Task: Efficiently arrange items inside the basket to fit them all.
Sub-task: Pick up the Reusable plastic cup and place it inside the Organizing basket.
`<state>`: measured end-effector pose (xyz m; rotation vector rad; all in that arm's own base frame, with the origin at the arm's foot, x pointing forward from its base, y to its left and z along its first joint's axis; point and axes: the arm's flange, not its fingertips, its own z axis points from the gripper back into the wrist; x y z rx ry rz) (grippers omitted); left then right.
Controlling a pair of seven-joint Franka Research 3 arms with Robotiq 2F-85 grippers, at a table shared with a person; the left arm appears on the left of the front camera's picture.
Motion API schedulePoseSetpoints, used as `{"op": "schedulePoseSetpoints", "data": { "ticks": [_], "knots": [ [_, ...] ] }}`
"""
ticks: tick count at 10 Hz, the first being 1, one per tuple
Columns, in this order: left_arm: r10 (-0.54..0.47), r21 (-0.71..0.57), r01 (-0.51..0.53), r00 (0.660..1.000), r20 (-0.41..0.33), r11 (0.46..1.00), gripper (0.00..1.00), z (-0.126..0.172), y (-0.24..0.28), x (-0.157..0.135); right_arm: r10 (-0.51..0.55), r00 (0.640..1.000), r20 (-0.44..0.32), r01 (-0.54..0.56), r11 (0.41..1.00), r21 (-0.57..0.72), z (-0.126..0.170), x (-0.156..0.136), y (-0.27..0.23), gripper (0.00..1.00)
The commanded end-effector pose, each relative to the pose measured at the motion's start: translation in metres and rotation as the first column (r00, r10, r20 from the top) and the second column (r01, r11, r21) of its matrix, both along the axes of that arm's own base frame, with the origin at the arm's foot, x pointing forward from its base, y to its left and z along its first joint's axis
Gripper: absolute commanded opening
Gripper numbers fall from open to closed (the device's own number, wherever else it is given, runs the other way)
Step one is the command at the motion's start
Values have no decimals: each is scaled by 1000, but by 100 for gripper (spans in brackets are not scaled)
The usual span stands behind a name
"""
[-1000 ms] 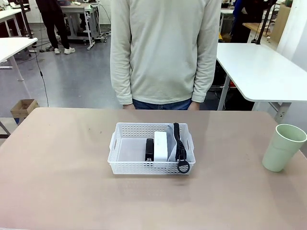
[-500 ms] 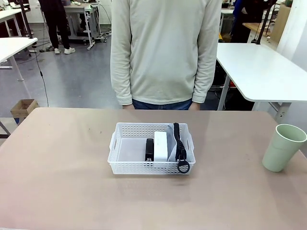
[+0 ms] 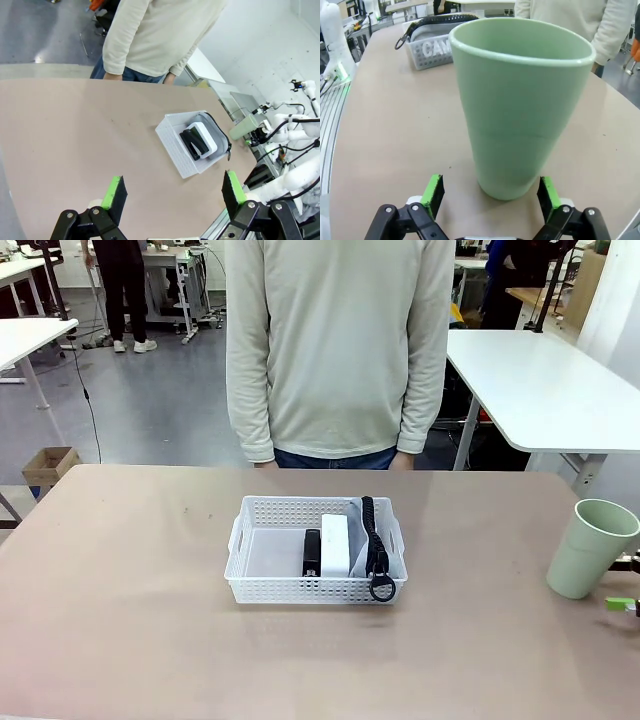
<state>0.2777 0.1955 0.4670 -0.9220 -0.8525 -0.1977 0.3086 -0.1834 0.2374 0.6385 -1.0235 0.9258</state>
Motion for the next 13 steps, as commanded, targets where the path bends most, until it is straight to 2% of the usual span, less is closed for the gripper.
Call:
{"op": "schedulePoseSetpoints", "data": {
  "ticks": [1,5,10,13],
  "knots": [
    [-3,-9,3,1000,12,1000,100,1,-1,-1,-30,998,52,30,1000,7,-13,-37,43,100],
    [-3,-9,3,1000,12,1000,100,1,-1,-1,-39,998,41,38,999,16,-14,-27,49,100],
    [-3,-9,3,1000,12,1000,100,1,-1,-1,-100,994,33,97,993,70,-19,-14,58,100],
    [-3,-9,3,1000,12,1000,100,1,-1,-1,-124,991,40,116,981,157,-13,-7,60,100]
  ]
}}
